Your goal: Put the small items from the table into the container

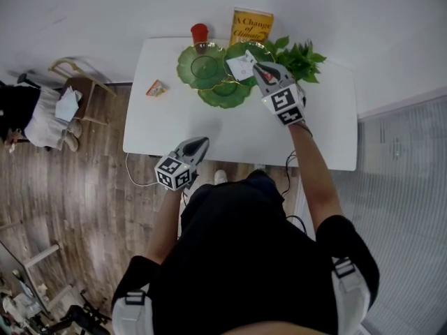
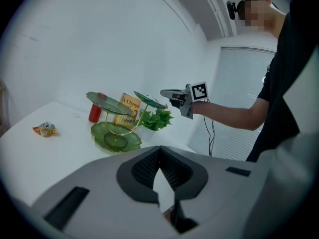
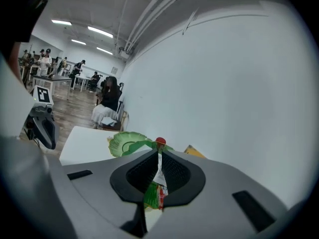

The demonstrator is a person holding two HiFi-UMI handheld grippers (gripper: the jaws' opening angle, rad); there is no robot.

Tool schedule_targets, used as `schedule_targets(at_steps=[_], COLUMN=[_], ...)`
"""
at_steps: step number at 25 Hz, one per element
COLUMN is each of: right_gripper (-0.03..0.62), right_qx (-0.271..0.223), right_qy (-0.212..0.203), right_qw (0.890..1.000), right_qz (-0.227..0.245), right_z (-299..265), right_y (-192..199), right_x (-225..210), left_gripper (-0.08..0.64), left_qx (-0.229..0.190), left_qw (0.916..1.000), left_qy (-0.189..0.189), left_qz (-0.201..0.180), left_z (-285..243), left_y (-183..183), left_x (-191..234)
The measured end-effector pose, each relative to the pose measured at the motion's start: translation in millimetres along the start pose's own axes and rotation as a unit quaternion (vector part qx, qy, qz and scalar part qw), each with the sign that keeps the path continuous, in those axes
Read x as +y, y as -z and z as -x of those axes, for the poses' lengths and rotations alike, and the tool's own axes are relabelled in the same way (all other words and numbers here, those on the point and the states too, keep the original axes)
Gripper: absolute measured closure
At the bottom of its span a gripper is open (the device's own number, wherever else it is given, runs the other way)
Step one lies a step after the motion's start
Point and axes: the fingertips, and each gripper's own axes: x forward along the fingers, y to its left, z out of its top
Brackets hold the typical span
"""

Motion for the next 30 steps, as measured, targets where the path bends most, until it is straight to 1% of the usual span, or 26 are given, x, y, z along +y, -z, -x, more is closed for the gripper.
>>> schedule_targets(at_steps=[3,7,11,15,17,22,27,30], right_gripper=[0.569,0.571,0.571,0.571,0.571,0.571,0.571,0.571], right_qx=[-0.025,-0.049,-0.044,-0.042,-0.034,-0.009,0.005,0.009], right_qy=[0.000,0.006,-0.008,-0.034,-0.045,-0.063,-0.072,-0.077], right_qw=[0.999,0.997,0.994,0.984,0.980,0.974,0.971,0.971], right_qz=[-0.031,-0.056,-0.097,-0.170,-0.190,-0.217,-0.227,-0.227], right_z=[21,49,69,84,88,100,109,109], right_y=[2,12,36,69,85,117,132,135], right_x=[9,30,56,88,103,134,148,152], left_gripper=[0.558,0.558,0.558,0.558,0.558,0.558,0.558,0.560], left_qx=[-0.004,-0.004,-0.002,0.000,0.000,0.000,0.005,0.018], left_qw=[1.0000,0.9999,0.9998,0.9997,0.9995,0.9994,0.9992,0.9988], left_qy=[0.003,0.007,0.011,0.015,0.015,0.015,0.015,0.009], left_qz=[-0.006,-0.012,-0.014,-0.022,-0.026,-0.032,-0.036,-0.045], left_z=[-2,-2,-4,-5,-5,-8,-11,-14], left_y=[-7,-13,-14,-14,-16,-19,-14,-8], left_x=[0,-2,-6,-11,-11,-14,-19,-19])
